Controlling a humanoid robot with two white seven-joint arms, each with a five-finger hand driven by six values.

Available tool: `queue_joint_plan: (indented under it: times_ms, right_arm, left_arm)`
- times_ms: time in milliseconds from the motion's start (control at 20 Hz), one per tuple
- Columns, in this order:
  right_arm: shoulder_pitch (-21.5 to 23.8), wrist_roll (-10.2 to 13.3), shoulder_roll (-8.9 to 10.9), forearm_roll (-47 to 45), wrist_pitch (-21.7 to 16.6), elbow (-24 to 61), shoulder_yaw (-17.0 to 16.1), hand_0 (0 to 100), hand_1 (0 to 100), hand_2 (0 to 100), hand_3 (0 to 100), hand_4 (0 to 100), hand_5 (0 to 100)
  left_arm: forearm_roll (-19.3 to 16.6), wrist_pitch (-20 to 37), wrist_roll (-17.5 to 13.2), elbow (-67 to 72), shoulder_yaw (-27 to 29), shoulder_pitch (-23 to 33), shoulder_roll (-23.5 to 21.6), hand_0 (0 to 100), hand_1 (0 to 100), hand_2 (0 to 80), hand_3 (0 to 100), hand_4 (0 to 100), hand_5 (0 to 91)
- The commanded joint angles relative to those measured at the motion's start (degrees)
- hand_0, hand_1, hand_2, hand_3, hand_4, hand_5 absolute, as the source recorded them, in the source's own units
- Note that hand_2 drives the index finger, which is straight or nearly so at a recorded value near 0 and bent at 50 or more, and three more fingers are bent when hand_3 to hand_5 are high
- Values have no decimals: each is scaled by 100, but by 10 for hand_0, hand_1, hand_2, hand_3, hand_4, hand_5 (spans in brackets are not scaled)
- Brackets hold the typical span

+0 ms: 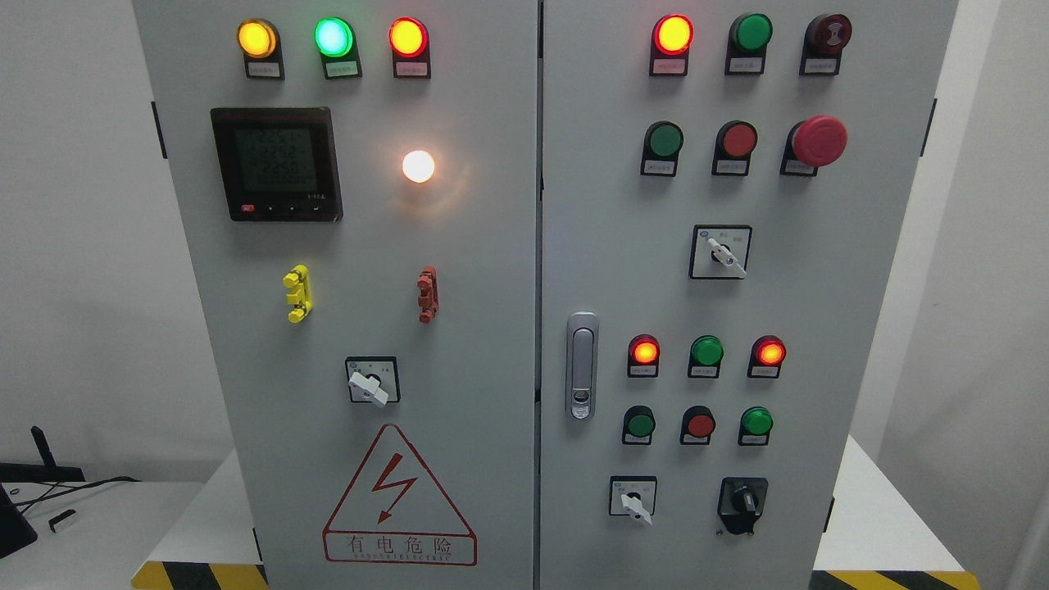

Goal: Trip black knob to open circuit

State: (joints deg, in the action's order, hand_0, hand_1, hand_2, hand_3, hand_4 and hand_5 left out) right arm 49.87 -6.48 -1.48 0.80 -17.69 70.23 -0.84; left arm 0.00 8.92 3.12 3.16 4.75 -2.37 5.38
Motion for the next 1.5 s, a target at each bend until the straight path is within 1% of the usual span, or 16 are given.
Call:
queue_joint_plan:
  times_ms: [0,50,150,200,250,300,450,600,650,750,900,1050,1100,1150,1300,1450]
  right_arm:
    - [296,-3,69,-35,19,2723,-197,58,283,210,388,351,289]
    - [287,15,130,-97,37,2846,-224,61,286,215,393,356,293]
    - [217,102,524,-316,46,2961,-224,64,289,220,402,363,299]
    - [156,181,674,-439,55,3040,-224,66,290,221,408,371,304]
    - [85,251,745,-545,63,3110,-241,67,290,225,418,385,320]
    - [15,252,789,-598,81,3189,-302,68,291,227,425,391,329]
    - [-257,252,798,-598,107,3296,-470,67,310,240,460,426,355]
    - [-661,252,816,-598,309,3296,-593,72,334,269,513,480,395]
    - [-810,252,842,-590,353,3296,-637,75,348,285,527,491,405]
    - [-1135,261,991,-590,406,3296,-716,80,371,299,536,494,412]
    - [-1759,261,1027,-581,800,3296,-883,92,398,328,557,512,430]
    - [-2409,261,1027,-598,1283,3296,-945,99,448,381,629,575,480]
    - [-2586,261,1027,-598,1398,3287,-945,115,486,420,681,608,510]
    - [-2726,261,1027,-598,1478,3287,-945,132,510,440,706,629,533]
    - [-2991,261,1018,-590,1566,3287,-945,167,559,456,724,645,556]
    - [-3123,261,1027,-581,1601,3287,-953,195,580,463,736,651,562]
  left_arm:
    - [-176,5,5,0,0,0,-2,120,389,0,0,0,0]
    - [-176,5,5,0,0,0,-2,120,389,0,0,0,0]
    - [-176,5,5,0,0,0,-2,120,389,0,0,0,0]
    - [-176,5,5,0,0,0,-2,120,389,0,0,0,0]
    - [-176,5,5,0,0,0,-2,120,389,0,0,0,0]
    - [-176,5,5,0,0,0,7,120,389,0,0,0,0]
    - [-176,5,5,0,0,0,-2,120,389,0,0,0,0]
    - [-176,5,5,0,0,0,7,120,389,0,0,0,0]
    - [-176,5,5,0,0,0,7,120,389,0,0,0,0]
    - [-176,5,5,0,0,0,-2,120,389,0,0,0,0]
    - [-176,5,5,0,0,0,7,120,389,0,0,0,0]
    - [-176,5,5,0,0,0,7,120,389,0,0,0,0]
    - [-176,5,5,0,0,0,7,120,389,0,0,0,0]
    - [-176,5,5,0,0,0,-2,120,389,0,0,0,0]
    - [-176,5,5,0,0,0,-2,120,389,0,0,0,0]
    - [-176,5,5,0,0,0,-2,120,389,0,0,0,0]
